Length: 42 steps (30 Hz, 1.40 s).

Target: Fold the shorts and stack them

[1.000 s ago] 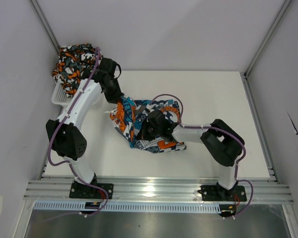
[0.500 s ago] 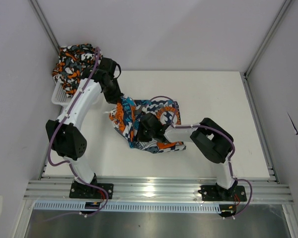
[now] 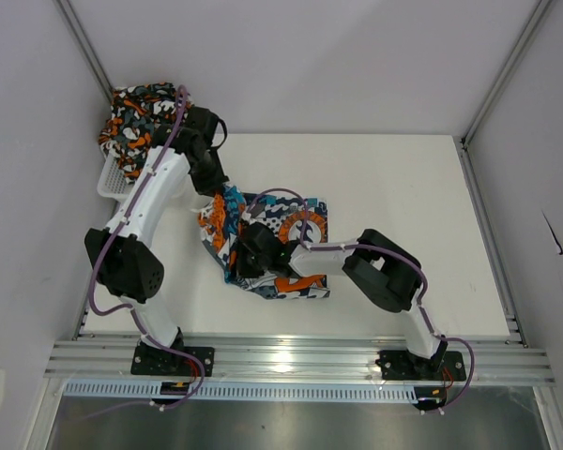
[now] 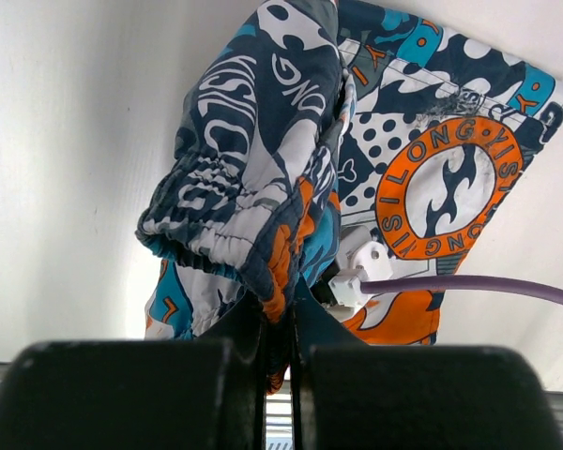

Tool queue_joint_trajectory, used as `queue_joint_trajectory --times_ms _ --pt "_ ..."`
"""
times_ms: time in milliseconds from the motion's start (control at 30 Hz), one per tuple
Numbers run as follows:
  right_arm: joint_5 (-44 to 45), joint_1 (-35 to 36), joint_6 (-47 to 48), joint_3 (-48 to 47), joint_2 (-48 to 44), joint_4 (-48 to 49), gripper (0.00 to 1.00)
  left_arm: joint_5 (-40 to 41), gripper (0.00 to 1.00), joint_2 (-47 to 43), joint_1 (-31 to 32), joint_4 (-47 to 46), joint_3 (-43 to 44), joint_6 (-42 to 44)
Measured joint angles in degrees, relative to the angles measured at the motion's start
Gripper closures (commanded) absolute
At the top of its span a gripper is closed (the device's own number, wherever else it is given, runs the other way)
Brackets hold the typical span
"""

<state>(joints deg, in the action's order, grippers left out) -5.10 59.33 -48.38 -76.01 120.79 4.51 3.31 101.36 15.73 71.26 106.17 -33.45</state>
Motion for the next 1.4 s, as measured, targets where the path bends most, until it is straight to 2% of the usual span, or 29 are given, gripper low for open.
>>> queue_joint_trajectory --times_ms 67,233,433,633,800,1000,1233,1400 --pt "-1.11 -0.04 -0.68 0.02 0.0 0.46 1.0 0.02 1.0 -0.02 0.0 0.07 0.04 0.04" --pt "-4.26 -2.08 -2.21 2.38 -1.55 4.31 0.91 0.02 1.0 -0.63 0.0 0.07 0.02 0.5" --pt "-5.27 -5.92 -2.34 8.81 -10.6 4.13 0.85 0.57 1.0 -2.23 0.0 0.02 -0.09 0.59" --pt "-3.65 -11.45 0.79 12.81 -22.12 -0.31 0.81 1.05 1.0 -2.36 0.26 -0.02 -0.81 0.48" --pt "-0.11 -15.72 4.63 15.15 -26.34 -6.86 0.82 1.29 1.0 -2.36 1.42 -0.11 -0.85 0.33" --pt "1.4 -18.34 7.8 17.62 -25.53 -11.72 0.82 1.97 1.0 -2.36 2.75 -0.2 -0.85 0.24" --pt "-0.85 -18.49 8.13 18.38 -19.15 -9.64 0.84 2.99 1.0 -2.36 3.78 -0.42 -1.05 -0.63" --pt "-1.84 -18.16 7.41 19.34 -16.52 -7.08 0.86 4.68 1.0 -2.27 7.39 -1.66 -3.41 -2.71"
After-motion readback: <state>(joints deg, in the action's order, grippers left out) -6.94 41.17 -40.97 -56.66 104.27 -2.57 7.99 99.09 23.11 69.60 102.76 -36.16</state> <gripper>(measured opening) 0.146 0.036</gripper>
